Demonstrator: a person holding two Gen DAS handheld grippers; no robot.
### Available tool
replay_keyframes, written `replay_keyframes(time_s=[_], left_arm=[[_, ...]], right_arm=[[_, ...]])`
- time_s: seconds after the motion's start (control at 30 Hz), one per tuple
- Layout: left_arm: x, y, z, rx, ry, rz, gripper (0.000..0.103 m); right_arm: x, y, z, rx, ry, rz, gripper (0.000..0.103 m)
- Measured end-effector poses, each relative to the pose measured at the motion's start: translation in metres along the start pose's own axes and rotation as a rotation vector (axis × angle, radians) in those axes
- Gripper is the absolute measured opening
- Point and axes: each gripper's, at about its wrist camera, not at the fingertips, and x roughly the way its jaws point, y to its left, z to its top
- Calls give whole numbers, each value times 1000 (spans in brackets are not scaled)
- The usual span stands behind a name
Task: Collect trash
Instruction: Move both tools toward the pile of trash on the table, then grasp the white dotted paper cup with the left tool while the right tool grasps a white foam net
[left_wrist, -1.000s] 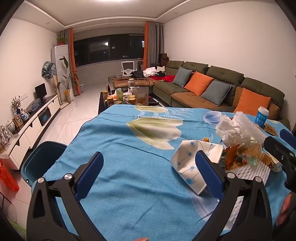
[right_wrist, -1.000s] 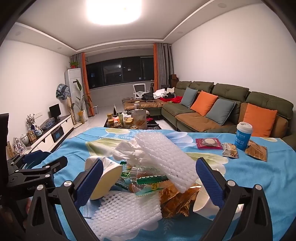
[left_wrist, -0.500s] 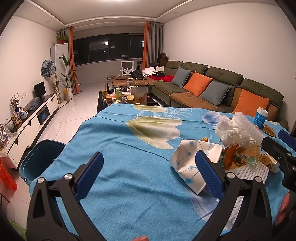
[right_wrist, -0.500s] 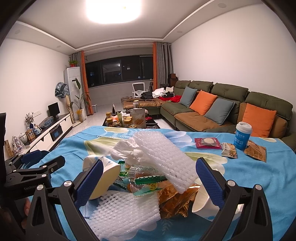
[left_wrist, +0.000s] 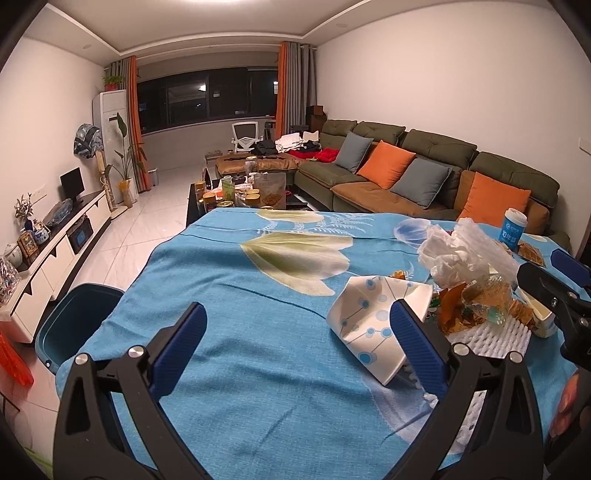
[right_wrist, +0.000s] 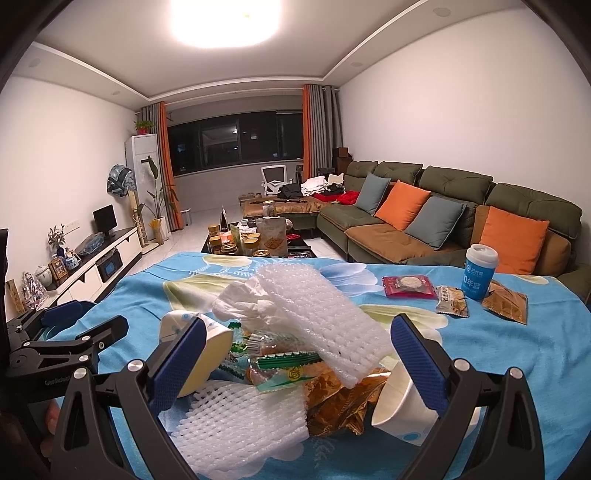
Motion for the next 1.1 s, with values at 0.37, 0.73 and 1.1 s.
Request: replay_keyframes(time_s=[0.37, 0.73, 1.1], left_arm=[[-1, -3, 1, 9, 0, -9, 98], [10, -5, -2, 24, 40, -107, 94], [45, -19, -9, 49, 186, -262, 78]], right_arm=[[5, -8, 6, -3, 2, -10, 97], [21, -22, 12, -12, 51, -14, 97], [47, -32, 6, -1, 154, 19, 69]])
